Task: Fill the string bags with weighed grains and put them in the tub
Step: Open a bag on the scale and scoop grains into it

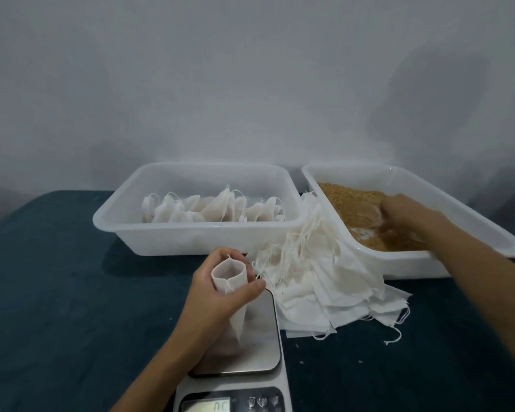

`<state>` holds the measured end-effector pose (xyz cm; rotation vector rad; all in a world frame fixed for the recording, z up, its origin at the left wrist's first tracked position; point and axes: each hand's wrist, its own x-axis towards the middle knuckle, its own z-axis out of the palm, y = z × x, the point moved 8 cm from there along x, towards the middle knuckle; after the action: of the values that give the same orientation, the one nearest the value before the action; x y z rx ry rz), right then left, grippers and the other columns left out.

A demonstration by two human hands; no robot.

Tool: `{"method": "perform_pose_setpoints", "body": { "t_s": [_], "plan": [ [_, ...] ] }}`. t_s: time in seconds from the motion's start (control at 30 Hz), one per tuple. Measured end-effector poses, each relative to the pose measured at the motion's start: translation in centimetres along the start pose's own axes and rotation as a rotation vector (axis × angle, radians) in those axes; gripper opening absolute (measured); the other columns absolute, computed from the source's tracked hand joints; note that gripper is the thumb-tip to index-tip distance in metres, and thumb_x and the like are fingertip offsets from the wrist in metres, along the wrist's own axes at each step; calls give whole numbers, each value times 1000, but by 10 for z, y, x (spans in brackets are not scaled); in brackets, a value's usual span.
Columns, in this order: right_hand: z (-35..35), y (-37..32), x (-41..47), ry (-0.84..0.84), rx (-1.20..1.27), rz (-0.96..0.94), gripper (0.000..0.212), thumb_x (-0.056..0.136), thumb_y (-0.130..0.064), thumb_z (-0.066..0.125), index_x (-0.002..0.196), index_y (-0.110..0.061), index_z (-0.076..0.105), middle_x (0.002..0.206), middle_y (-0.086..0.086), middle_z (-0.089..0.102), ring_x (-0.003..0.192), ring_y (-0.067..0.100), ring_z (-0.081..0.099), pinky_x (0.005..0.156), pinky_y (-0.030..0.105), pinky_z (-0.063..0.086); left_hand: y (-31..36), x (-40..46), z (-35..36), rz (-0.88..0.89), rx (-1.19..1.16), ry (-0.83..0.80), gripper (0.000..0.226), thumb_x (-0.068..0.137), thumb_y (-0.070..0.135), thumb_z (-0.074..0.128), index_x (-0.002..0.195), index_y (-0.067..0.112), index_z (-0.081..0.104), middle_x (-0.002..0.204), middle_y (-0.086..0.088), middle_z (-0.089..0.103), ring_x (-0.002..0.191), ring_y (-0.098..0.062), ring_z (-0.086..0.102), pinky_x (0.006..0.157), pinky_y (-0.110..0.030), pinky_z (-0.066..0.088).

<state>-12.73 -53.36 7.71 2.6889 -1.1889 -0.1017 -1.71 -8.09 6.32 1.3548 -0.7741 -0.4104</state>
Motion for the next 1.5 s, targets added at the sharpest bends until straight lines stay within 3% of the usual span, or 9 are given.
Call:
{"method": "perform_pose_setpoints", "body": {
  "t_s": [0.2,0.33,0.43,0.6,0.7,1.07,1.27,1.33,1.5],
  "plan": [
    [5,-13,-16,-55,-26,-153,20,91,-22,69,80,-9,61,72,0,56,61,12,46,53,26,32,-1,-3,3,-10,31,-21,38,76,20,91,100,13,62,88,-9,72,78,-16,70,68,-23,56],
    [16,-14,-35,-127,61,-160,27,96,-38,57,80,-16,56,85,1,61,74,17,53,70,34,44,1,-4,5,-5,27,-30,36,75,19,85,100,9,62,86,-8,71,74,-12,67,65,-20,54],
    [12,-11,-44,-87,125,-151,36,98,-47,56,84,-13,60,85,3,63,70,15,51,63,30,38,2,-5,5,-7,17,-29,39,71,21,85,99,9,61,86,-8,71,73,-12,66,64,-20,53],
    [5,16,-54,-61,71,-35,18,98,-23,60,102,-7,65,98,6,68,83,19,59,74,31,46,4,-5,3,4,4,-26,42,69,23,85,100,8,61,86,-10,71,74,-14,65,63,-22,54],
    [-3,34,-65,7,118,19,11,97,-14,60,104,-7,64,107,9,69,98,25,62,88,37,50,6,-4,1,12,-7,-34,40,72,21,88,100,8,62,88,-11,71,77,-16,67,65,-21,54],
    [-70,-1,-116,283,514,-137,14,98,-15,63,103,-3,67,104,7,70,99,23,64,91,35,49,2,0,1,24,28,-66,39,72,25,90,102,18,67,93,-8,74,84,-20,72,72,-22,57],
    [-118,-79,-169,297,690,-481,15,96,-10,65,107,-22,66,104,-18,67,101,-6,62,82,0,38,2,0,5,17,39,-106,35,81,16,88,108,19,65,94,-7,74,89,-24,72,80,-31,60],
    [-127,-104,-186,282,679,-582,20,96,-16,66,106,-33,65,106,-26,67,102,-14,60,88,7,41,2,-1,4,10,38,-108,36,82,14,87,110,17,65,94,-7,74,92,-30,71,84,-39,59],
    [-140,-149,-211,263,574,-725,19,94,-21,67,111,-31,69,111,-15,70,104,5,63,95,39,49,1,-2,3,-14,74,-111,35,84,15,87,110,14,64,99,-4,74,96,-26,73,88,-45,59]
  ]
}}
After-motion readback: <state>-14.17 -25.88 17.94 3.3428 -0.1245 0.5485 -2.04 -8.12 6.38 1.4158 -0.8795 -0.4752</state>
